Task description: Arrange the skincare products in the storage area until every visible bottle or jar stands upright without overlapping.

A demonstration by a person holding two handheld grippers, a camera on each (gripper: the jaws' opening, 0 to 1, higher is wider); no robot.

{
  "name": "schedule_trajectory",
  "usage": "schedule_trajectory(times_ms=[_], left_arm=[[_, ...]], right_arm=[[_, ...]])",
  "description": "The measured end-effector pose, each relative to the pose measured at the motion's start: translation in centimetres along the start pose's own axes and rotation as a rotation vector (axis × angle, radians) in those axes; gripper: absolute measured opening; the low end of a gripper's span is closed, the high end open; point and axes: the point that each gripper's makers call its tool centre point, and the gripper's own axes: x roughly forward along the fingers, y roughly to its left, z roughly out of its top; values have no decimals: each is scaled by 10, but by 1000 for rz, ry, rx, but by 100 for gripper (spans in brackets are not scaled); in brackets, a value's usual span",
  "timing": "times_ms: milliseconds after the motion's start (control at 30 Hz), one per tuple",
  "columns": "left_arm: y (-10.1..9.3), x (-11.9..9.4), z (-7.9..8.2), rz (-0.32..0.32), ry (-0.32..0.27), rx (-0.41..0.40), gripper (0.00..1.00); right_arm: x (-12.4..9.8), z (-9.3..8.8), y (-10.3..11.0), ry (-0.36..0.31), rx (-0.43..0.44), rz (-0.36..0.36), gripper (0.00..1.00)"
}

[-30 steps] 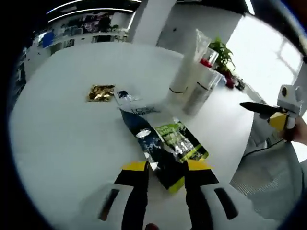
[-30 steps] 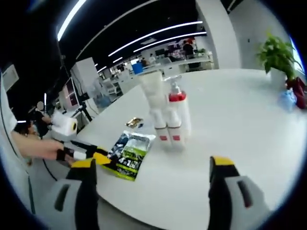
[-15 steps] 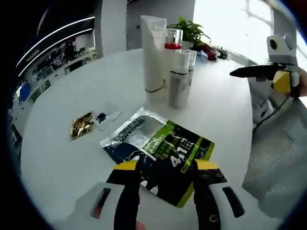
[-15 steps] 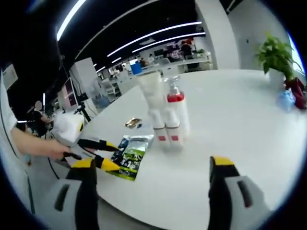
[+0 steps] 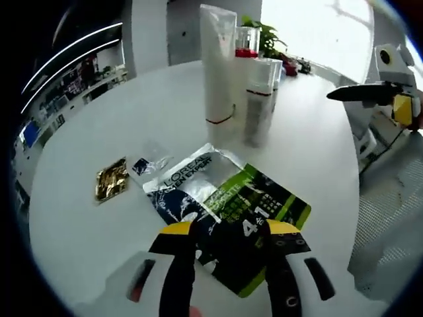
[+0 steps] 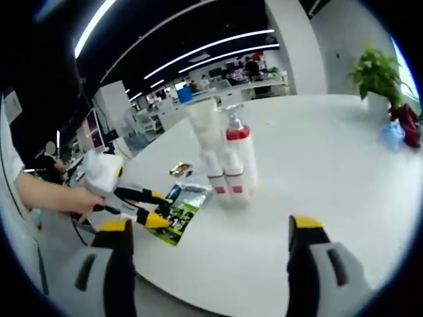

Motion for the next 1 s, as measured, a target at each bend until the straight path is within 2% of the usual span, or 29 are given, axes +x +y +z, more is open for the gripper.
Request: schedule_trajectory(times_ms=[233, 467, 533, 567, 633, 667, 733, 767, 833, 900, 1000], left_arm=[[9, 6, 6, 42, -6, -32, 38], [11, 3, 4, 150, 7, -131, 42], [9, 3, 4, 147, 8, -125, 42], [8, 2, 4, 143, 20, -121, 43], [0, 1, 1, 74, 69, -66, 50], [-1, 1, 4, 51, 67, -22, 54], [0, 2, 8, 28, 58, 17, 62], [0, 2, 9, -11, 60, 36, 63], [5, 4, 12, -38, 69, 34, 62], [7, 9, 11, -88, 91, 73, 65], [11, 15, 11, -99, 117, 162, 71]], right_arm=[[1, 0, 0, 2, 2, -1, 98], [1, 1, -2, 1, 5, -4, 98], [0, 1, -2, 0, 7, -3, 98], [1, 1, -2, 0, 7, -3, 98], [0, 1, -1, -2, 7, -2, 98], [0, 1, -1, -2, 7, -2, 98], [0, 1, -1, -2, 7, -1, 98], [0, 2, -1, -2, 6, -1, 98], [0, 2, -1, -3, 8, 0, 98], [1, 2, -1, -4, 8, 0, 98], [0, 3, -2, -6, 8, -3, 98]])
